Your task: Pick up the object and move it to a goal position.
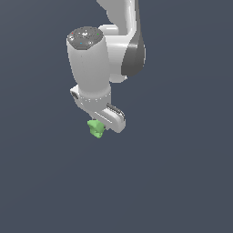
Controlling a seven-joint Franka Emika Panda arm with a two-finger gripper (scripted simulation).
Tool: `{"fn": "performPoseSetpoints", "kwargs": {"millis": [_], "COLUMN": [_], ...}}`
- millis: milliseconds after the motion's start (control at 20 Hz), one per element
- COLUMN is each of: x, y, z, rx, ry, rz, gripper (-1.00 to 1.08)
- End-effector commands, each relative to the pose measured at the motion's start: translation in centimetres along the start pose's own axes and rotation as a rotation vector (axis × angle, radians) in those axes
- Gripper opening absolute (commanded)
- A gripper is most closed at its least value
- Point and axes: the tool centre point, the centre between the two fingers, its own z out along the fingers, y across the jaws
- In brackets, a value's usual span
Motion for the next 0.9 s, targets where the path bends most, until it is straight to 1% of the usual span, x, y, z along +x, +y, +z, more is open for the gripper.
{"fn": "performPoseSetpoints", "kwargs": {"millis": [0,450,850], "x": [0.5,2.5,4.0], "y": [0.6,2.1,3.0], "z": [-2.9,-12.3,-18.3], "rx": [-0.001,-0.001,-0.001], "ry": [-0.001,0.000,0.000], "rz": [0.000,0.000,-0.001], "gripper": [-1.00,-1.00,-1.00]}}
